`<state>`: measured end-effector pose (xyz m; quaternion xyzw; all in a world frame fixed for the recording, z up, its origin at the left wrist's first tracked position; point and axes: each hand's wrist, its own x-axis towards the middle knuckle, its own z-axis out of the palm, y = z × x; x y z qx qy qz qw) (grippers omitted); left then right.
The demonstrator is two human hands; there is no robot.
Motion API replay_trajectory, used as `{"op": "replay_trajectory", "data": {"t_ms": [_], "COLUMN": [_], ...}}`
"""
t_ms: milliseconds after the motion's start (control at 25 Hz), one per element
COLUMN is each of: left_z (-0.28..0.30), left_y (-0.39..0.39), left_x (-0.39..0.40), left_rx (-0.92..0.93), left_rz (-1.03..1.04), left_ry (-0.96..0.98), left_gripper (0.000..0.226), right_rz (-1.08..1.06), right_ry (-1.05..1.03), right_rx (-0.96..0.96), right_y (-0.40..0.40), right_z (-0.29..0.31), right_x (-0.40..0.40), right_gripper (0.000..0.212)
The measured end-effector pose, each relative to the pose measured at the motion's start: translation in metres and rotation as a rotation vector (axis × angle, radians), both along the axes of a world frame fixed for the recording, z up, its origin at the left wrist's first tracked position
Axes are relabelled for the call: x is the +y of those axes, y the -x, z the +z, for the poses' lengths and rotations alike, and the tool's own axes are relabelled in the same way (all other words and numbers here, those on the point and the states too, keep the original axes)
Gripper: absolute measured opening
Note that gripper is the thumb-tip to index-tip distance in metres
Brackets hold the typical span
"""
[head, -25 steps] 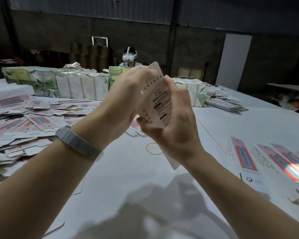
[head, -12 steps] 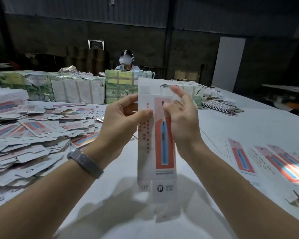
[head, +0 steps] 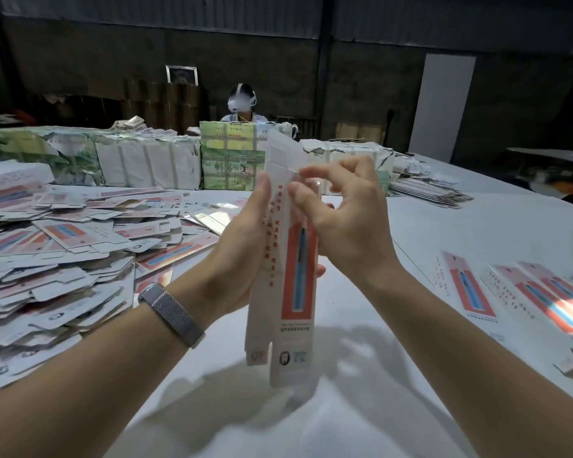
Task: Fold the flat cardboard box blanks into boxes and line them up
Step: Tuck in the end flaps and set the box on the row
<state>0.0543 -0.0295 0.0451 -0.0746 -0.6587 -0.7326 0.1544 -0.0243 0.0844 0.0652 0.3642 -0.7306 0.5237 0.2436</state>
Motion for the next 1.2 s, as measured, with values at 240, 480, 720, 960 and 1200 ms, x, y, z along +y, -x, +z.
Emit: {"op": "replay_trajectory", "data": {"t_ms": [240, 480, 720, 960, 1200], "left_z": [-0.002, -0.001, 0.0, -0.003, -0.001], "left_y": [0.004, 0.004, 0.004, 0.005, 0.008], "left_x": [-0.001, -0.004, -0.004, 0.001, 0.0], "left_rx": [0.002, -0.038, -0.047, -0.069, 0.05], "left_rz": [-0.044, -0.063, -0.158, -0.137, -0.041], "left_ry": [0.054, 0.101, 0.087, -0.013, 0.056], "left_gripper": [0.066, 0.073, 0.087, 0.089, 0.125], "right_rz": [0.03, 0.264, 0.504, 0.43, 0.533], "right_ry": [-0.174, -0.067, -0.026, 0.12, 0.259], "right_rx": [-0.074, -0.287, -0.41, -0.352, -0.498], "right_y": [0.003, 0.007, 0.012, 0.006, -0.005], "right_z": [0.019, 0.025, 0.038, 0.027, 0.003], "right_x": [-0.002, 0.002, 0.015, 0.004, -0.015], "right_gripper": [0.024, 0.029, 0.034, 0.022, 0.03]}}
